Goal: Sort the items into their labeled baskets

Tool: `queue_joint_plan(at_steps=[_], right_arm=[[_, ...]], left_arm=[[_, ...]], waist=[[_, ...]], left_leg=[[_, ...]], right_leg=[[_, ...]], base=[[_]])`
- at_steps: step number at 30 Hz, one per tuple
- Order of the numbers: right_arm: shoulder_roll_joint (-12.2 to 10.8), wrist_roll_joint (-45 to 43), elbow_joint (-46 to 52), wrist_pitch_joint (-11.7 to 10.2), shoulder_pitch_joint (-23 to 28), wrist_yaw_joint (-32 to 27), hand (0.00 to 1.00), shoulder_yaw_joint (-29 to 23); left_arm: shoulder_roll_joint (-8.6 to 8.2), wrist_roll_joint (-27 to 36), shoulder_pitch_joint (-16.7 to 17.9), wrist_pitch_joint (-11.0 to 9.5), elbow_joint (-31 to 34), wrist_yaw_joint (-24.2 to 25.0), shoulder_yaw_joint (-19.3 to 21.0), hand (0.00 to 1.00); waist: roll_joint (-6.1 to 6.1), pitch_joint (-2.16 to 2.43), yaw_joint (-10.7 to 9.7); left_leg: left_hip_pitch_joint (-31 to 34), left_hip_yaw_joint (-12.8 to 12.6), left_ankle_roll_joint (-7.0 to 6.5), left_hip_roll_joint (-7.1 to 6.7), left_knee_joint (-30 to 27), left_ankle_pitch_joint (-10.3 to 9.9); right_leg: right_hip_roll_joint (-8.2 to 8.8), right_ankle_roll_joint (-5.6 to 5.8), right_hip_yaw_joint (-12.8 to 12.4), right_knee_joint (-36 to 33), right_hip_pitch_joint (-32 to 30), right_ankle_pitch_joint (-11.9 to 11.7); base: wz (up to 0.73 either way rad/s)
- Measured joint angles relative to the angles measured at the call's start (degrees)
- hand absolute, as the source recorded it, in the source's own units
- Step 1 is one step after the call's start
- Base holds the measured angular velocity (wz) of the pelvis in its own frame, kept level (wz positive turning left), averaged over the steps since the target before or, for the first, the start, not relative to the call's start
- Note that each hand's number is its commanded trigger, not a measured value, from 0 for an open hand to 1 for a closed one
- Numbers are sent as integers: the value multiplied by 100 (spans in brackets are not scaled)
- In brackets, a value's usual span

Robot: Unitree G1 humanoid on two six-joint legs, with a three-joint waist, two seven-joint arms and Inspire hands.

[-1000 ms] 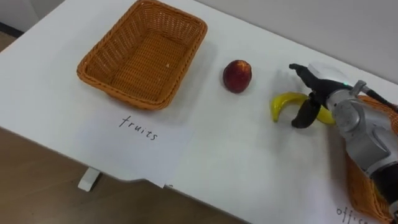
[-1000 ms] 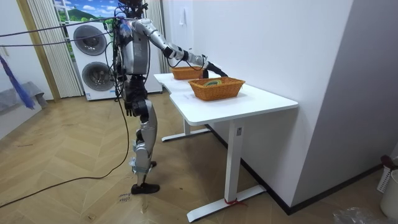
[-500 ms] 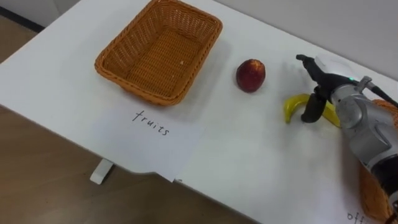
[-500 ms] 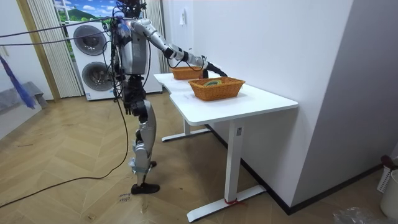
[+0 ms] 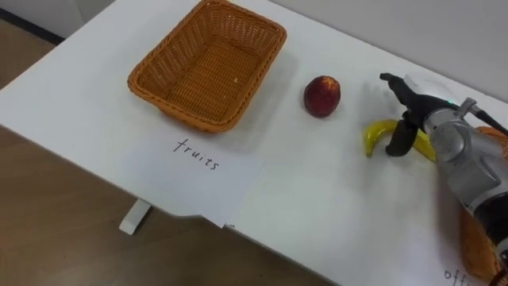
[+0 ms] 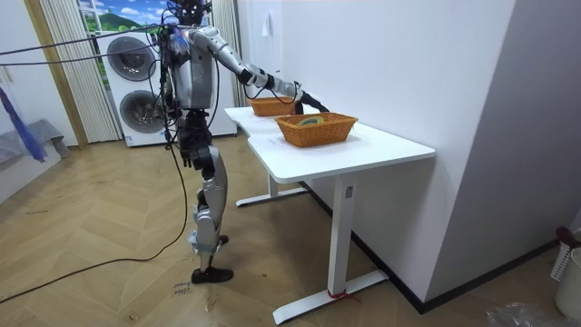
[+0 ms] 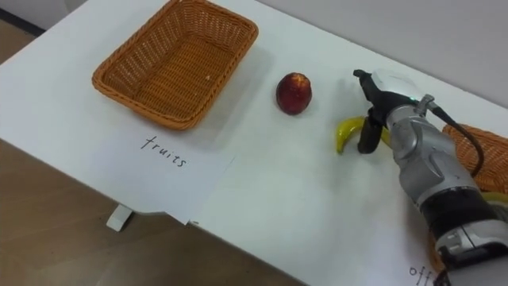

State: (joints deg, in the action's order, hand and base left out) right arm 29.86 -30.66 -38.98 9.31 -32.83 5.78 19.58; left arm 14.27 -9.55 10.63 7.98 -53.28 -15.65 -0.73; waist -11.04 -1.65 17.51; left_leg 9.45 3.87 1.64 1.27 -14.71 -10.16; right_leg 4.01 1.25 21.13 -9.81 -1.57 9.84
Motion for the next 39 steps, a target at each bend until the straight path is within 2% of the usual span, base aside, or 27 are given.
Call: queue_joint_plan(at_steps=[9,32,34,39], right_arm=[[3,599,-351,10,1,245,100,17],[24,982,-506,12,-99,279,100,-57],[58,998,-393,12,-99,368,100,-66],[73,989,216,75,-69,553,100,-13]], left_arm=[[16,1,-147,-3,-33,79,-6,0],[45,8,-233,-62,-192,115,-61,0],[45,7,-221,-86,-192,145,-60,0],[46,6,-236,-89,-188,161,-53,0]], waist=[[-92,-1,1],[-78,-31,4],[-135,-6,7],[-159,-18,-32]], left_leg=[[29,21,7,7,13,2],[88,7,13,15,31,5],[86,-48,13,20,28,6],[73,-163,12,33,48,6]], right_leg=[[-17,-14,7,1,-11,-10],[-29,-17,-5,12,-90,-16],[-27,-17,-61,0,-133,-16],[-26,-16,-240,7,-185,-17]], base=[[0],[0],[-10],[-14]])
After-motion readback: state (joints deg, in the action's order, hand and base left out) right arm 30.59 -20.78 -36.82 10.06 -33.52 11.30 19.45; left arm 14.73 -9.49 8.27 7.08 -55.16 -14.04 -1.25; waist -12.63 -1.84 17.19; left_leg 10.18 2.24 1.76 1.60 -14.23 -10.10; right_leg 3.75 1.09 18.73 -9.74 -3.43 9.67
